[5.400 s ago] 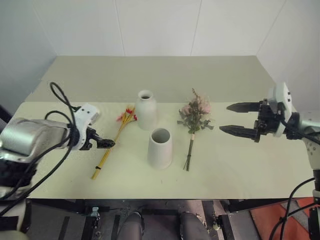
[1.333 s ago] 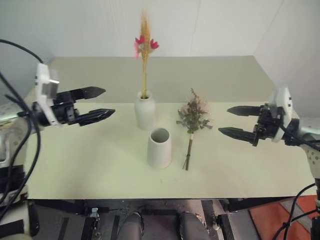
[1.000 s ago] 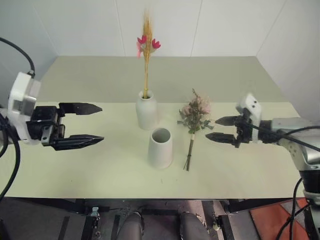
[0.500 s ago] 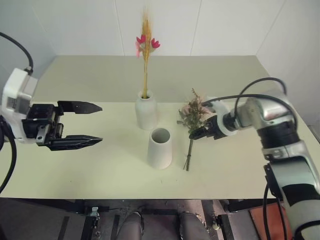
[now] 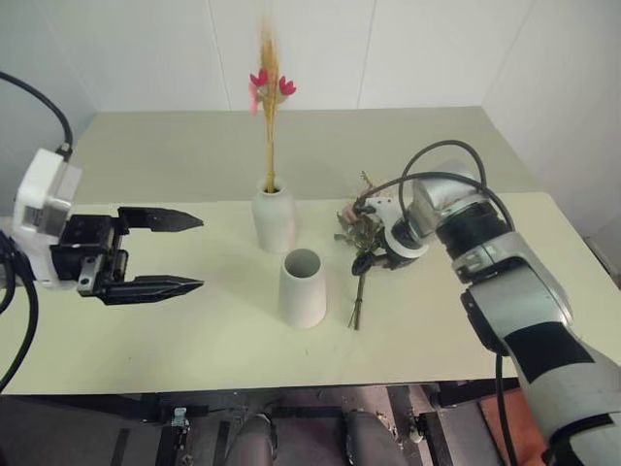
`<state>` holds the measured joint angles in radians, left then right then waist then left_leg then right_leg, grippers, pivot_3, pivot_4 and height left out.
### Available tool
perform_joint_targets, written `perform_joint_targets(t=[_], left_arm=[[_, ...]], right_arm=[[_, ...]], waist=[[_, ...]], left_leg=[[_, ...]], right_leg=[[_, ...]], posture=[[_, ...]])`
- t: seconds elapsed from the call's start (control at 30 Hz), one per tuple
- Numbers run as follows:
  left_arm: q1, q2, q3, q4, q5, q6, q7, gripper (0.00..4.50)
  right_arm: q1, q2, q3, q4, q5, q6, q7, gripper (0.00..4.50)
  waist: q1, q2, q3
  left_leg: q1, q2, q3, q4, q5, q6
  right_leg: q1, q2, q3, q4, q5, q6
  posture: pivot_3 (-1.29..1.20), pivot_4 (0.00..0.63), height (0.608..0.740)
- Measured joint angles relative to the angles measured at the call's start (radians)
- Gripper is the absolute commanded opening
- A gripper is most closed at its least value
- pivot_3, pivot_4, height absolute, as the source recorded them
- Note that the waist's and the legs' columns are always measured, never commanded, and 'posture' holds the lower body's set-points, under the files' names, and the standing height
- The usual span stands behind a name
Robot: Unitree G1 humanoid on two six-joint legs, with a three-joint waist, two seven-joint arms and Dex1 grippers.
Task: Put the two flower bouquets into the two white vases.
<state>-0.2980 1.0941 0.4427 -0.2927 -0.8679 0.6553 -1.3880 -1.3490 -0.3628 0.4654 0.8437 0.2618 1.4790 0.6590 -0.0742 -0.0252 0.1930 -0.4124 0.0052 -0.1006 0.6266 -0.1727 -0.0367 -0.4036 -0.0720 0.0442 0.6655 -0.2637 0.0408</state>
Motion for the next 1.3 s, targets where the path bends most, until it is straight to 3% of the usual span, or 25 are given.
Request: perform_joint_targets(t=[0.37,0.67,1.0,1.13,1.3], left_arm=[[0.030,-0.001,0.022,-0.010,-0.003,-0.004,0.004,4.50],[0.019,-0.002,0.017,-0.005,-0.002,-0.025,0.003,4.50],[-0.025,-0.027,-0.037,0.035,-0.002,-0.040,-0.003,4.50],[-0.076,-0.032,-0.082,0.070,0.002,-0.043,-0.018,4.50],[-0.135,-0.033,-0.134,0.117,0.018,-0.047,-0.045,4.50]], right_arm=[[-0.017,0.037,0.041,0.063,-0.092,-0.098,0.102,0.24],[0.038,-0.063,0.015,-0.029,-0.116,-0.156,0.116,0.22],[0.137,-0.210,-0.418,-0.243,-0.085,-0.430,-0.059,0.22],[0.273,-0.140,-0.661,-0.465,0.047,-0.494,-0.095,0.22],[0.340,-0.077,-0.796,-0.692,0.238,-0.526,-0.056,0.22]], waist=[[-0.001,0.000,0.000],[0.010,0.001,0.001],[0.003,0.003,0.002],[0.005,0.003,0.002],[0.006,0.004,0.003]], left_leg=[[0.002,0.014,0.000,-0.002,0.000,0.000],[-0.002,0.013,0.000,-0.002,0.000,0.000],[-0.003,0.013,0.000,-0.002,0.000,0.000],[-0.003,0.013,0.000,-0.002,0.000,0.000],[-0.003,0.013,0.000,-0.002,0.000,0.000]], right_leg=[[-0.003,0.015,0.000,0.001,0.002,-0.008],[-0.005,0.013,0.000,0.000,0.003,-0.009],[-0.006,0.014,0.000,0.000,0.003,-0.009],[-0.006,0.014,0.001,0.000,0.003,-0.009],[-0.006,0.014,0.001,0.000,0.003,-0.009]], posture=[[0.00,0.150,0.740],[0.00,0.150,0.740],[0.00,0.150,0.740],[0.00,0.150,0.740],[0.00,0.150,0.740]])
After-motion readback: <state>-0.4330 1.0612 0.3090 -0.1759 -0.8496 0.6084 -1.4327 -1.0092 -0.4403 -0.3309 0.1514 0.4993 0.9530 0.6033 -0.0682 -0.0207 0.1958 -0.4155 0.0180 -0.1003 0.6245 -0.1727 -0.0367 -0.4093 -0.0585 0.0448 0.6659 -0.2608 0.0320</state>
